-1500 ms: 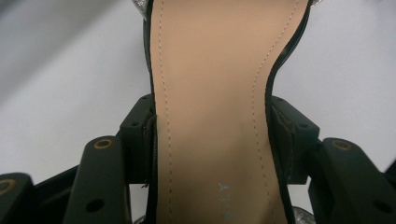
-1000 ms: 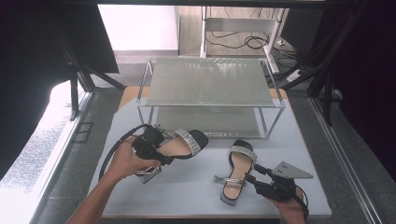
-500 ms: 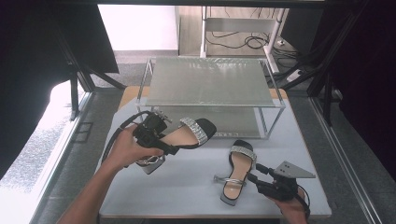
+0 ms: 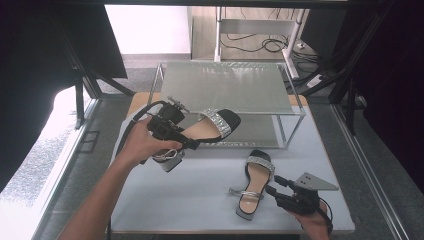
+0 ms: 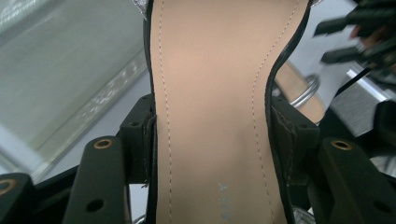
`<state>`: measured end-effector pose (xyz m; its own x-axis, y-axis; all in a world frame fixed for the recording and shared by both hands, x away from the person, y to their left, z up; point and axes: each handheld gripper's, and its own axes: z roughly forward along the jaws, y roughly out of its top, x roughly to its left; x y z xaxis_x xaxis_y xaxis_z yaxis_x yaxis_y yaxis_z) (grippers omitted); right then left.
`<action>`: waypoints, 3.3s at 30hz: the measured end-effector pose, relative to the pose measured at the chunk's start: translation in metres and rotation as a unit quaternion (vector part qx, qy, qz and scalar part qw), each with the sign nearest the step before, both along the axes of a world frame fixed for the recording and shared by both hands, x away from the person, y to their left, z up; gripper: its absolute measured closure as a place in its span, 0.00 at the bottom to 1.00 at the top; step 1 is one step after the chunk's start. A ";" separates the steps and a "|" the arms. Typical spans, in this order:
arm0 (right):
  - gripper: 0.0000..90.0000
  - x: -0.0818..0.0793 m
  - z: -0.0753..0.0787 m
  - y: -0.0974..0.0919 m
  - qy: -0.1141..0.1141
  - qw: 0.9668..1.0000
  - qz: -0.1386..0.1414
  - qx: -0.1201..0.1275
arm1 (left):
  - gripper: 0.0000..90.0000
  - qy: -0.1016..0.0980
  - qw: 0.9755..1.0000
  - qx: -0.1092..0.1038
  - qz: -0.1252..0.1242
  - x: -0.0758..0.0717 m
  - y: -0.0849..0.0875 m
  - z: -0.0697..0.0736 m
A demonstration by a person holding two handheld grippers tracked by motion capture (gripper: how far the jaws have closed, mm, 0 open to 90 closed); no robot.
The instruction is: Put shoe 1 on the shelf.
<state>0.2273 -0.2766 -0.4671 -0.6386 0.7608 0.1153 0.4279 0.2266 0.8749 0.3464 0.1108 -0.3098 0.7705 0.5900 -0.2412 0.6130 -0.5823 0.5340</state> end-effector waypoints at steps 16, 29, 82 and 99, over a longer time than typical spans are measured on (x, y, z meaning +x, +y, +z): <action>0.54 -0.001 -0.001 0.005 -0.003 1.000 0.018 -0.002 | 0.47 0.000 0.999 -0.006 0.032 0.035 -0.011 0.027; 0.53 -0.002 0.003 0.002 -0.009 1.000 0.024 0.004 | 0.47 -0.009 0.997 -0.003 0.071 0.067 -0.019 0.047; 0.52 -0.008 0.003 0.000 -0.009 1.000 0.015 -0.021 | 0.47 0.043 0.955 -0.016 0.294 0.202 -0.038 0.002; 0.51 -0.012 0.004 0.005 -0.014 0.999 0.017 -0.032 | 0.32 0.062 0.952 -0.011 0.301 0.205 -0.047 -0.003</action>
<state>0.2150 -0.2719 -0.4628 -0.6667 0.7438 0.0485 0.3942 0.2966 0.8699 0.5516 0.0638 -0.3126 0.2594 0.9092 -0.3257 0.8906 -0.0948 0.4448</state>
